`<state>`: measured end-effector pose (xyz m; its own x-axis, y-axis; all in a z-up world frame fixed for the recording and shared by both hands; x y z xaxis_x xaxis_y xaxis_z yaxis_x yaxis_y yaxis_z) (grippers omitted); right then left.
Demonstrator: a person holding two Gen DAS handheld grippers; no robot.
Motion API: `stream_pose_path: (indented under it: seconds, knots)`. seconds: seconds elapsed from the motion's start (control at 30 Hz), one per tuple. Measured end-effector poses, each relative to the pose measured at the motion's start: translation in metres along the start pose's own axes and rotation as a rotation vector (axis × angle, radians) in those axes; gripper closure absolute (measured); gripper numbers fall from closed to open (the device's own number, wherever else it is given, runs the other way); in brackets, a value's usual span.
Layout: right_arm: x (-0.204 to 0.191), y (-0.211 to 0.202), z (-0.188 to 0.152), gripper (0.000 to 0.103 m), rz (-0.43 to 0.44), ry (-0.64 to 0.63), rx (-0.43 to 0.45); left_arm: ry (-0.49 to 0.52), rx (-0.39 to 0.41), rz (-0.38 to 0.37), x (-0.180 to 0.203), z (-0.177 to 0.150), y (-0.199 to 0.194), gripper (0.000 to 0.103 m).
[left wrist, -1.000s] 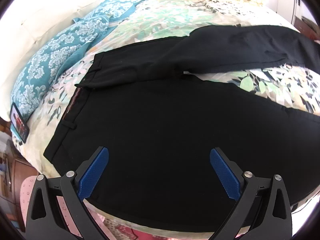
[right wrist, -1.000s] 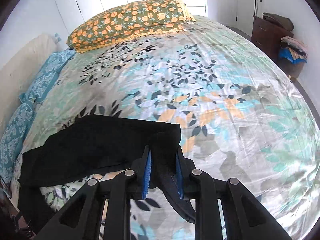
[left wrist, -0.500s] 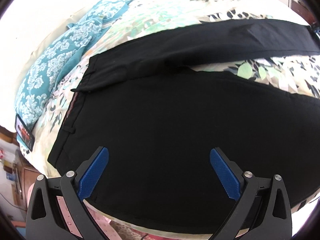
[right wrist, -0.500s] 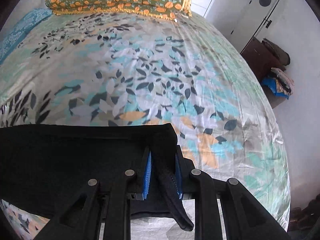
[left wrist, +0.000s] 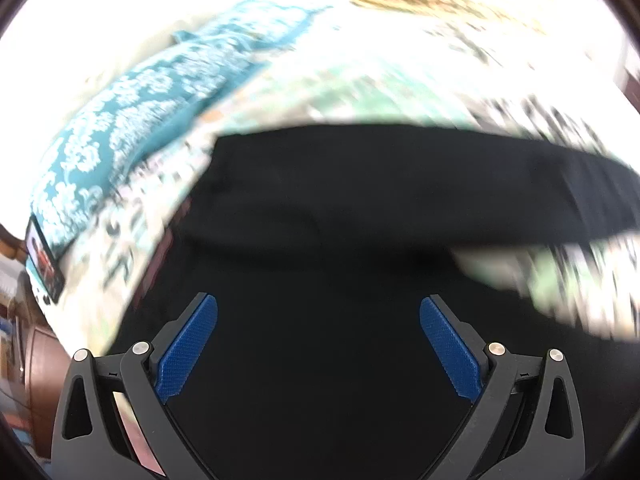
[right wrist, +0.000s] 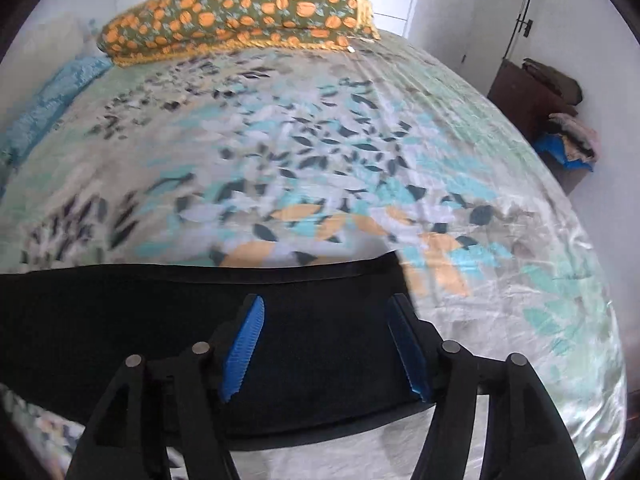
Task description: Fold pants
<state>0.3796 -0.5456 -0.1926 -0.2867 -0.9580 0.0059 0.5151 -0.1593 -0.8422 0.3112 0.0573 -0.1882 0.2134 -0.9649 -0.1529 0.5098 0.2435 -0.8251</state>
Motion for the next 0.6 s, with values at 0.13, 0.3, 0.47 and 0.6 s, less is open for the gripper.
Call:
stream_pose_path:
  seconds: [0.13, 0.3, 0.47, 0.6]
  knots:
    - [-0.036, 0.019, -0.031, 0.028, 0.121, 0.019, -0.078, 0.029, 0.017, 0.143, -0.001, 0.033, 0.056, 0.001]
    - [-0.013, 0.044, -0.057, 0.028, 0.009, 0.086, -0.126, -0.005, -0.042, 0.132, -0.016, 0.018, 0.102, 0.0]
    - [0.003, -0.012, -0.066, 0.028, 0.048, 0.164, -0.09, -0.001, -0.03, 0.094, -0.017, 0.023, 0.061, 0.001]
    - [0.028, -0.076, -0.113, 0.025, 0.167, 0.353, -0.084, 0.017, -0.003, 0.006, -0.011, 0.006, 0.022, 0.001]
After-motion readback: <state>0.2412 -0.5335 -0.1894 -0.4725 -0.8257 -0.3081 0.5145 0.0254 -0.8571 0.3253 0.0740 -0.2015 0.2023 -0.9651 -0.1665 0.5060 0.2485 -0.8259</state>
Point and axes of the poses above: each gripper's, at about its wrist camera, not at the fingertips, and y roughly the way its jaws point, x to its right, z to its top, the point moved 6 cm from there along y, roughly the way its jaws point, and after that the axes turned 4 degrees about -y, right-handed, at the moved point
